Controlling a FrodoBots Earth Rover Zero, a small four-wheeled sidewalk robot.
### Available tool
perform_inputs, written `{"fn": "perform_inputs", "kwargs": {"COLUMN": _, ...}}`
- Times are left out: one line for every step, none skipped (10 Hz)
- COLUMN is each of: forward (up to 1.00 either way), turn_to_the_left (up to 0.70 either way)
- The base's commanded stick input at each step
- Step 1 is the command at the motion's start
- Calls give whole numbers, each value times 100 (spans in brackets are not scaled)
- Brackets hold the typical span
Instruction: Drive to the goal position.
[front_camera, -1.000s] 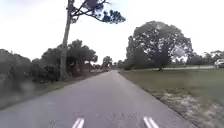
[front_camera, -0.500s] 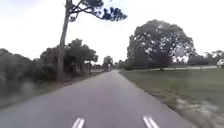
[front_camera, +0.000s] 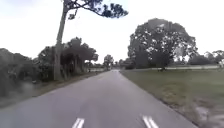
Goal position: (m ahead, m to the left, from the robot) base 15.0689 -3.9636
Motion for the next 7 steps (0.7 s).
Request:
{"fn": "perform_inputs", "kwargs": {"forward": 85, "turn_to_the_left": 0}}
{"fn": "perform_inputs", "kwargs": {"forward": 85, "turn_to_the_left": 0}}
{"fn": "perform_inputs", "kwargs": {"forward": 85, "turn_to_the_left": 0}}
{"fn": "perform_inputs", "kwargs": {"forward": 85, "turn_to_the_left": 0}}
{"fn": "perform_inputs", "kwargs": {"forward": 85, "turn_to_the_left": 0}}
{"fn": "perform_inputs", "kwargs": {"forward": 85, "turn_to_the_left": 0}}
{"fn": "perform_inputs", "kwargs": {"forward": 85, "turn_to_the_left": 0}}
